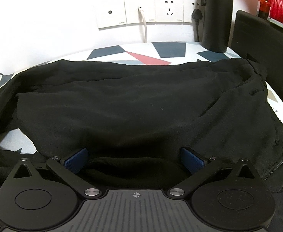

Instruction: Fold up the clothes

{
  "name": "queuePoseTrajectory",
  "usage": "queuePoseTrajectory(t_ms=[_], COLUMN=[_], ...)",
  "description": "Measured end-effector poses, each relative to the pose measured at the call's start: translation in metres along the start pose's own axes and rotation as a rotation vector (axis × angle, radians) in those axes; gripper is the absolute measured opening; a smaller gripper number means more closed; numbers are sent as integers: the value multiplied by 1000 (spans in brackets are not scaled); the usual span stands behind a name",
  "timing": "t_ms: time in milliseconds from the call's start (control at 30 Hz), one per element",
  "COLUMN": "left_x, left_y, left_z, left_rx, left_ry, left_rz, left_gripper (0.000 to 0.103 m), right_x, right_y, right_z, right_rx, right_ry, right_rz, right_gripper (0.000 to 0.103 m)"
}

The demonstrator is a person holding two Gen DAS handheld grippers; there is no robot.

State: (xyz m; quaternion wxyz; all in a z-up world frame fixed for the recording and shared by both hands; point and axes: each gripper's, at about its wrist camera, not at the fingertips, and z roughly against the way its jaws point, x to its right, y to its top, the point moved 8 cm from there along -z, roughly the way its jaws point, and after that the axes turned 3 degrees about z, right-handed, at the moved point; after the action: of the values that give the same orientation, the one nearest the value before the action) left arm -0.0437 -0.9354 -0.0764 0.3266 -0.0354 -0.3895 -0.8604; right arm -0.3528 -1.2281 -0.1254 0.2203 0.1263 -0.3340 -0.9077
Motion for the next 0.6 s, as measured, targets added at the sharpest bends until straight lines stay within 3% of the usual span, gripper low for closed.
queuePoseTrajectory(t_ms=[233,467,600], left_x=[23,74,84], left_y=[41,64,72], left_z=[70,139,154], left_rx=[184,306,350], left_ry=[-62,-189,-213], left_rz=[66,85,146], left_gripper=[7,7,7], right_x=[0,2,2], right_y=[1,1,1], right_z=[-1,0,0], right_rx=[9,18,21], right_ry=[15,36,43], right_rz=[6,9,14], right_gripper=[102,102,102])
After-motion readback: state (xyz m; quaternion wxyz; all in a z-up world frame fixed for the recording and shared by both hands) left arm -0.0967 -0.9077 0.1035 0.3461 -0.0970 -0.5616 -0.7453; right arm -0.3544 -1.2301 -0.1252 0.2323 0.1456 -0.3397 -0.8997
